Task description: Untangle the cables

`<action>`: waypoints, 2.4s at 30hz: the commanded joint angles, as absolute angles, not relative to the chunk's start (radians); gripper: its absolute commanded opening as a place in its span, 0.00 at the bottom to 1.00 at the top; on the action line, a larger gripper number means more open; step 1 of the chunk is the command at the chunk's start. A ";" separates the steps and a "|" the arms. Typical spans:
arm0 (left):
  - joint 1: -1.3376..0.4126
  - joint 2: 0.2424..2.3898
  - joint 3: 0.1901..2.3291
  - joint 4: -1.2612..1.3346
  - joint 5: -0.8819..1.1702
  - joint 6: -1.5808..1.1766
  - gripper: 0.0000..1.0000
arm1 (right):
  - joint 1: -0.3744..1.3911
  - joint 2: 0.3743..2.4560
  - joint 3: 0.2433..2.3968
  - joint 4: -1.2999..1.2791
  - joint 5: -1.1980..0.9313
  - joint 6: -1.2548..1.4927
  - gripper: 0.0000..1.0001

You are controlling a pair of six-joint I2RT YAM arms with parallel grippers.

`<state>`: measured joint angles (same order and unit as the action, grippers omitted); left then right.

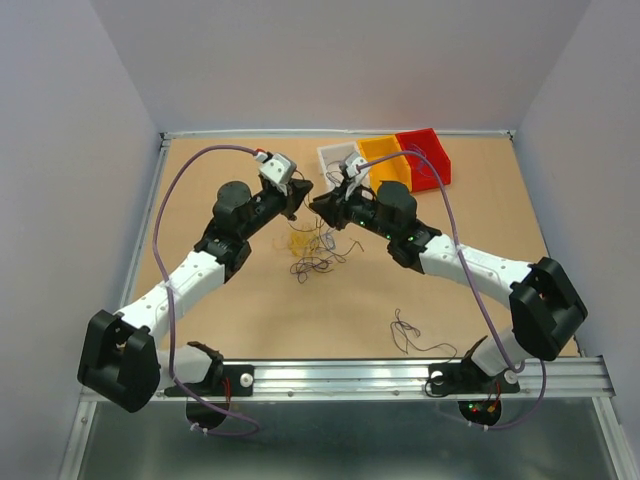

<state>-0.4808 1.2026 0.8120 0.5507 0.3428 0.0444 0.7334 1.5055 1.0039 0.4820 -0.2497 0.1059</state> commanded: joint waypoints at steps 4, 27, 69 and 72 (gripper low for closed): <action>-0.494 1.229 0.877 0.535 0.388 0.052 0.00 | 0.730 1.468 0.963 0.604 -0.311 0.081 0.24; -0.494 1.256 0.950 0.425 0.491 0.026 0.00 | 0.723 1.523 0.976 0.627 -0.235 0.084 0.56; -0.341 1.321 0.962 0.451 0.463 -0.005 0.93 | 0.571 1.453 1.186 0.456 0.195 0.199 0.01; -0.339 1.333 0.966 0.451 0.451 -0.006 0.93 | 0.565 1.532 1.283 0.457 0.212 0.180 0.01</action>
